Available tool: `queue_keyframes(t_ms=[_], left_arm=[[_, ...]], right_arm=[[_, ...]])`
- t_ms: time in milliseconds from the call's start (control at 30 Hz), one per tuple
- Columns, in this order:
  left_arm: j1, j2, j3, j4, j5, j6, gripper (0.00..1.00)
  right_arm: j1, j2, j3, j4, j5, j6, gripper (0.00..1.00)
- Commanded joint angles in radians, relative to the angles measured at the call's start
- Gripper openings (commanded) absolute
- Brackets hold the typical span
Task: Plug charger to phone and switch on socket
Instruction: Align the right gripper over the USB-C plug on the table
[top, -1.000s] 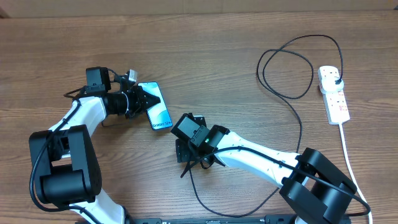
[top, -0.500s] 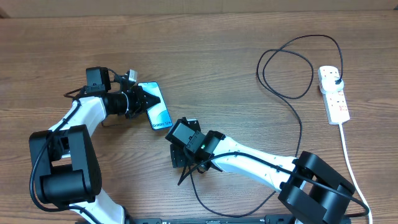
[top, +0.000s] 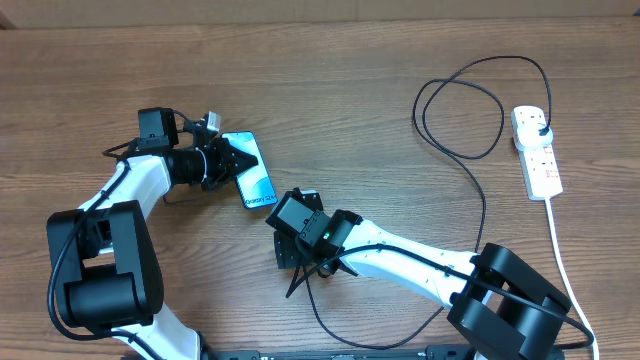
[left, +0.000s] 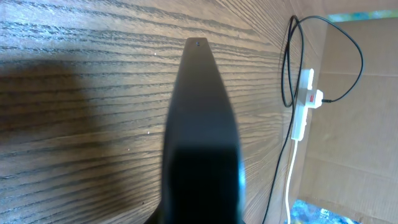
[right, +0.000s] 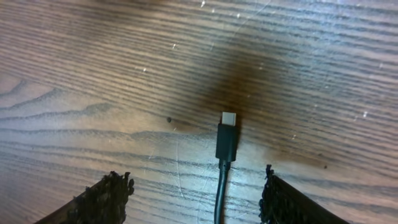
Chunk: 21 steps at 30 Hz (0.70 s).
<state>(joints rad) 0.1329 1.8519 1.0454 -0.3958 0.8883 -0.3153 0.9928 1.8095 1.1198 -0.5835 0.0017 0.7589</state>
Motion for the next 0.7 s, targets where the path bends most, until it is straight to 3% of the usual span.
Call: queue_keyframes(t_ms=[0,267,467,667], left_arm=[[0.003,-0.021,-0.001,0.004,0.024,0.005,0.04],[0.003,-0.021,-0.001,0.004,0.024,0.005,0.04],[0.003,-0.021,-0.001,0.004,0.024,0.005,0.04],[0.003,-0.021,-0.001,0.004,0.024,0.005,0.04]], right_arm=[[0.003,0.0,-0.002,0.007,0.024,0.002,0.71],[0.003,0.001,-0.002,0.012,0.024,0.005,0.71],[0.003,0.002,-0.003,0.012,0.024,0.004,1.0],[0.003,0.002,-0.006,0.014,0.024,0.004,1.0]])
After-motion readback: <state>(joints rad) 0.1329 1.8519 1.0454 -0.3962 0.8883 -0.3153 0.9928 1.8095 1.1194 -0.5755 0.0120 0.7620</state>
